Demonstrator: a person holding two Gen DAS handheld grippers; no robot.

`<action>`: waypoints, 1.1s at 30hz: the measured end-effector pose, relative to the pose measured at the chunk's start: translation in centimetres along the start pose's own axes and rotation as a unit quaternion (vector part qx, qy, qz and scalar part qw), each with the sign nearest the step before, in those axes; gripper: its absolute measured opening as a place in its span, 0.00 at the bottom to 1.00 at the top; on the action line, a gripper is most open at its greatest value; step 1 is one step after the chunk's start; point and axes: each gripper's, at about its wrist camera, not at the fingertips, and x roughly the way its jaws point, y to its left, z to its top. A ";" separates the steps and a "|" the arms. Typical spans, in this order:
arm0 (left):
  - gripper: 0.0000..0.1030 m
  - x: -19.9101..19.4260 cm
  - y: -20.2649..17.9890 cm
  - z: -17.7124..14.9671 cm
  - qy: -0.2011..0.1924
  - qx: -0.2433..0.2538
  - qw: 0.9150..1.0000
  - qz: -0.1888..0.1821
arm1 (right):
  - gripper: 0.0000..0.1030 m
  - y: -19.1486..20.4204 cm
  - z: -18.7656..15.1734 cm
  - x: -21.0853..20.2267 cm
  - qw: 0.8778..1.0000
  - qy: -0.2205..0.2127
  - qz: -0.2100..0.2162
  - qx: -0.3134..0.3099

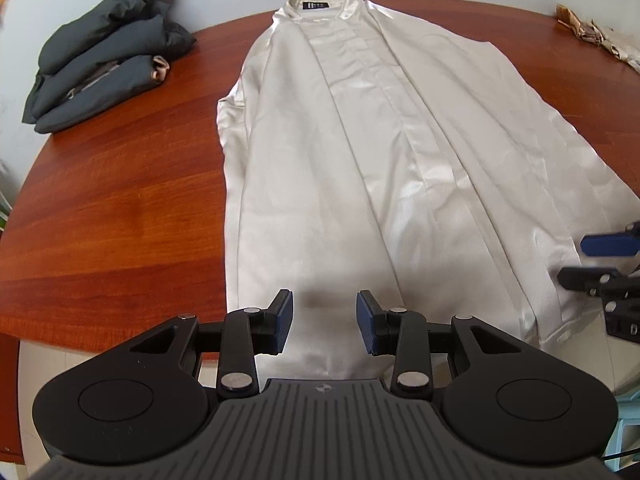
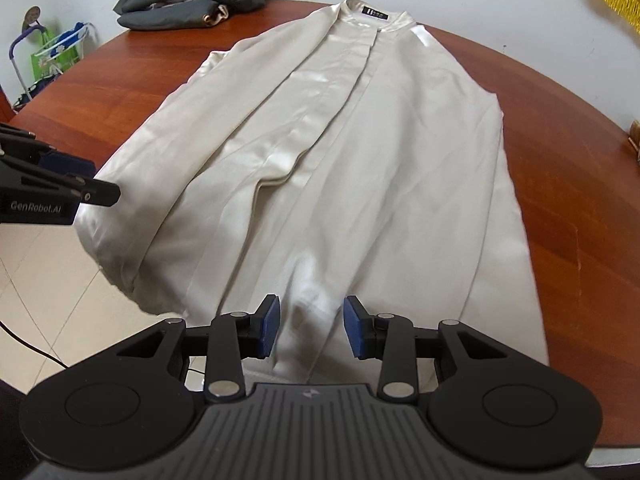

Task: Fold clothes
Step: 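Withdraw both open grippers above the flat shirt, then grasp a sleeve with the right gripper and pull it outward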

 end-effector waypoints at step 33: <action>0.41 -2.8 0.5 -0.1 -0.027 -0.055 0.998 0.021 | 0.01 -3.5 2.6 -3.7 0.998 -0.052 -0.017 -0.004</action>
